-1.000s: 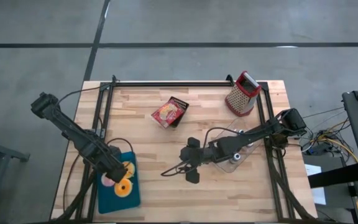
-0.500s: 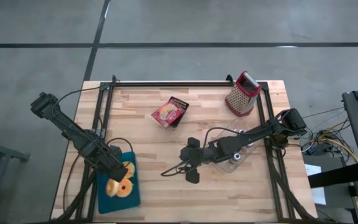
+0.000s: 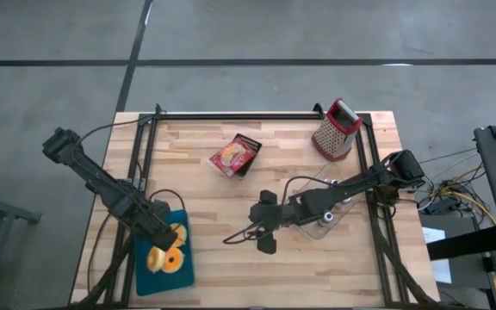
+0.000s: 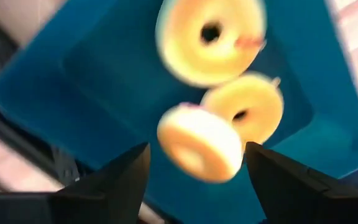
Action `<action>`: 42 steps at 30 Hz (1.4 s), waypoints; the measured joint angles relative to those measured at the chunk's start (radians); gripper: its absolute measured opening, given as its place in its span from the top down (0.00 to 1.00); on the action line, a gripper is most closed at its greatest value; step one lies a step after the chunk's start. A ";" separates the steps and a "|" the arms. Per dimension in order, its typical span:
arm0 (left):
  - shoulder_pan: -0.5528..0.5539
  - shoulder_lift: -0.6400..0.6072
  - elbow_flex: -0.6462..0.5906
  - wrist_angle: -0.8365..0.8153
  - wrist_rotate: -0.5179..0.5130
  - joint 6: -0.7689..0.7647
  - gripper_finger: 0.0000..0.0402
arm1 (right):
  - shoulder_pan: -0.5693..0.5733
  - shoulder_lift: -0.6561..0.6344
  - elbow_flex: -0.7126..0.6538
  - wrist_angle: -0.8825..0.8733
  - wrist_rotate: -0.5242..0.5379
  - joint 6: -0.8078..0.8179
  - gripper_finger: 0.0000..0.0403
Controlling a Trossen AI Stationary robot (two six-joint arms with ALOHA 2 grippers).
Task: Pick & Place Food Item
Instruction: Return to Home Position
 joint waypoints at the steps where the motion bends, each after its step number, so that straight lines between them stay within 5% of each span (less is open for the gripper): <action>1: 0.001 -0.003 0.000 0.000 -0.028 0.016 0.33 | 0.000 0.000 0.000 0.000 0.000 0.000 0.38; 9: 0.003 -0.007 0.082 0.013 -0.428 0.362 0.33 | 0.000 0.000 0.000 0.000 0.000 0.000 0.36; 14: 0.003 -0.007 0.130 0.163 -0.829 0.751 0.35 | 0.000 0.000 0.000 0.000 0.000 0.000 0.37; 19: 0.003 -0.007 0.152 0.453 -1.013 1.220 0.38 | 0.000 0.000 0.000 0.000 0.000 0.000 0.39; 23: 0.003 -0.007 0.146 0.807 -0.966 1.696 0.43 | 0.000 0.000 0.000 0.000 0.000 0.000 0.38; 26: 0.012 -0.007 0.123 0.979 -0.857 1.892 0.49 | 0.000 0.000 0.000 0.000 0.000 0.000 0.38; 32: 0.086 -0.027 0.084 1.039 -0.495 1.946 0.65 | 0.000 0.000 0.000 0.001 0.000 0.000 0.36; 37: 0.128 -0.036 0.016 1.031 -0.344 1.965 0.76 | 0.000 0.000 0.000 0.001 0.000 0.000 0.38; 42: 0.158 -0.050 -0.070 1.056 -0.290 2.232 0.87 | 0.000 0.000 0.000 0.001 0.000 0.000 0.39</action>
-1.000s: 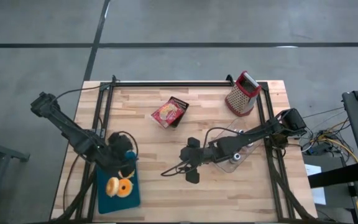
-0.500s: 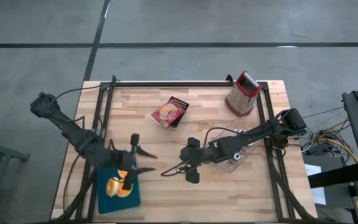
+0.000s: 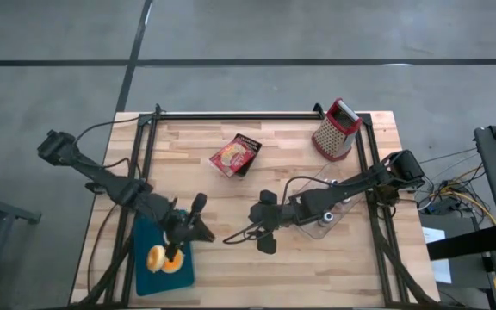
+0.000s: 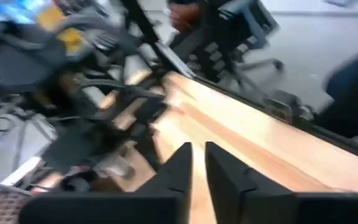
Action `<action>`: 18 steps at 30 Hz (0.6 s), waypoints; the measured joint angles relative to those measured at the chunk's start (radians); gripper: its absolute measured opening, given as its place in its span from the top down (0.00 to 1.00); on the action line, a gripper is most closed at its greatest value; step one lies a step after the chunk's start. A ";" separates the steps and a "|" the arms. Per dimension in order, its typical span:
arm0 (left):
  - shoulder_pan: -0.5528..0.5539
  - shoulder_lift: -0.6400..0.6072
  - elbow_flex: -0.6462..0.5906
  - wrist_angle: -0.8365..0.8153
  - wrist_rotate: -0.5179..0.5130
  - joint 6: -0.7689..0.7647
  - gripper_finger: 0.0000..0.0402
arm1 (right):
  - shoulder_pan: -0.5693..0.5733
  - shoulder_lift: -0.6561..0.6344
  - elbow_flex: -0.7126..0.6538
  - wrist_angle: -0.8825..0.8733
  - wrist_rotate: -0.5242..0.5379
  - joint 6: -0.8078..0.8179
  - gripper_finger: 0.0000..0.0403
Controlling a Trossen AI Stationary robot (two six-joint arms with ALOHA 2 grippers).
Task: Pick & Place Food Item
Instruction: Return to Home Position
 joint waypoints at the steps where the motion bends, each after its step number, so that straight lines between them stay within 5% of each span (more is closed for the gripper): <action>1: 0.016 0.000 -0.013 0.038 0.004 0.000 0.90 | 0.000 0.000 0.000 0.000 0.000 0.000 0.39; 4: 0.085 -0.013 -0.024 0.107 0.067 -0.035 0.98 | 0.000 0.000 0.000 0.000 0.000 0.000 0.38; 12: 0.346 -0.025 -0.031 0.110 0.411 -0.087 0.99 | 0.000 0.000 0.000 0.000 -0.005 0.000 0.36; 18: 0.510 -0.025 -0.070 0.153 0.548 -0.095 0.99 | 0.000 0.000 0.000 0.000 -0.005 0.000 0.38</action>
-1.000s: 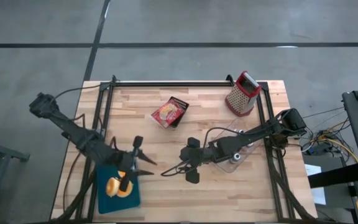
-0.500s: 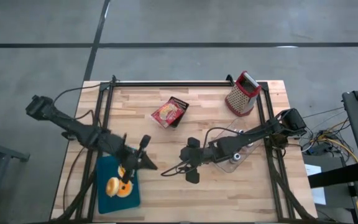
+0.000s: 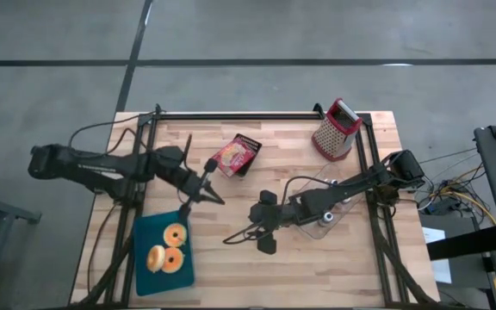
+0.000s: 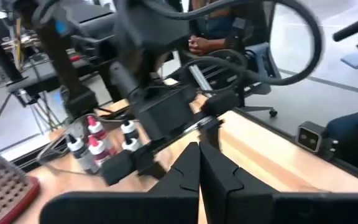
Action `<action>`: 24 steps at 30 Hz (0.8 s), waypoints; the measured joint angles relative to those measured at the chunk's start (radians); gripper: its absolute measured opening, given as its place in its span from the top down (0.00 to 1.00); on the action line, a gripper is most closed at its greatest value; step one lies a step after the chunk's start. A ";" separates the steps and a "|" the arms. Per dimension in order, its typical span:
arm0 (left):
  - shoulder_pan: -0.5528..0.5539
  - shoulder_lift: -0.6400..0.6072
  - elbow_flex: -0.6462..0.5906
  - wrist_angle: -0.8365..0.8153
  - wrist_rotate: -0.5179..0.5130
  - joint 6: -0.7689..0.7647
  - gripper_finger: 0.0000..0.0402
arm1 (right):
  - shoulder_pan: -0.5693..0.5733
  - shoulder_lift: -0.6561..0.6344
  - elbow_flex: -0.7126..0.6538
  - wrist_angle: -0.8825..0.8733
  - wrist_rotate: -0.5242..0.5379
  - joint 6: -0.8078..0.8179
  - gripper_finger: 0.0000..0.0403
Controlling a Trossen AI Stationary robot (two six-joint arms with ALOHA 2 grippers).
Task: Pick & Place Food Item
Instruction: Return to Home Position
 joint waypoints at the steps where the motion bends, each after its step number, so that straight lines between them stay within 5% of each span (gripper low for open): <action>1: 0.018 0.000 -0.005 0.009 0.010 -0.001 0.99 | 0.000 0.000 0.000 0.000 0.000 0.000 0.38; 21: 0.143 0.000 -0.068 0.152 0.002 -0.083 0.99 | 0.000 0.000 0.000 0.000 -0.003 0.000 0.38; 24: 0.223 -0.011 -0.069 0.154 0.092 -0.092 1.00 | 0.000 0.000 0.000 0.000 -0.002 0.000 0.38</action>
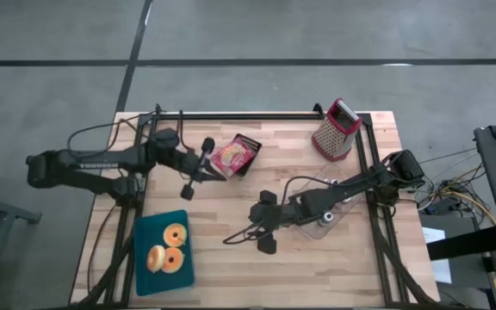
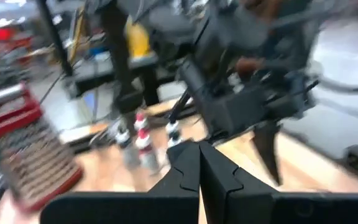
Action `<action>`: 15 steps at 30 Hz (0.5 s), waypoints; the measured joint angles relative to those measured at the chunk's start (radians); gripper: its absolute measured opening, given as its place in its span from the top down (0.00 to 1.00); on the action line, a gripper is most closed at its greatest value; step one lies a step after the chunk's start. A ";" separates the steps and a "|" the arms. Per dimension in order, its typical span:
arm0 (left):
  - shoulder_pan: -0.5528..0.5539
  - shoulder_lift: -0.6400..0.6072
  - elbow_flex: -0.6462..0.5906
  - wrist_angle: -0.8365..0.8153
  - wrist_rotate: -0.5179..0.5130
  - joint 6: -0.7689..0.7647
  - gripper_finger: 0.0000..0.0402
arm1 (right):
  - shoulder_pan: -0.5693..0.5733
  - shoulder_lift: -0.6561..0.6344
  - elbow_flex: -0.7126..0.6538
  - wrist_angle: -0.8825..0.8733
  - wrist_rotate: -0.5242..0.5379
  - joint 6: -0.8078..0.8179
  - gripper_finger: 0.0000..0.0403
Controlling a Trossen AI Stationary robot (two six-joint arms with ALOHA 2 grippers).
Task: Pick & Place Food Item
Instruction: Return to Home Position
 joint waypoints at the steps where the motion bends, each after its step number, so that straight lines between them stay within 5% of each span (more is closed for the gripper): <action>1: 0.031 -0.006 0.000 0.010 0.065 -0.009 1.00 | 0.000 0.000 0.000 0.000 0.000 0.000 0.38; 5: 0.161 -0.013 0.000 0.043 0.346 -0.037 1.00 | 0.000 0.000 0.000 0.000 0.000 0.000 0.37; 10: 0.312 -0.020 -0.034 0.053 0.560 0.018 1.00 | 0.000 0.000 0.000 0.000 0.000 0.000 0.36; 13: 0.380 -0.067 -0.082 0.099 0.575 -0.035 1.00 | 0.000 0.000 0.000 0.000 0.000 0.000 0.36; 15: 0.403 -0.113 -0.128 0.160 0.492 -0.138 1.00 | 0.000 0.000 0.000 0.000 0.000 0.000 0.37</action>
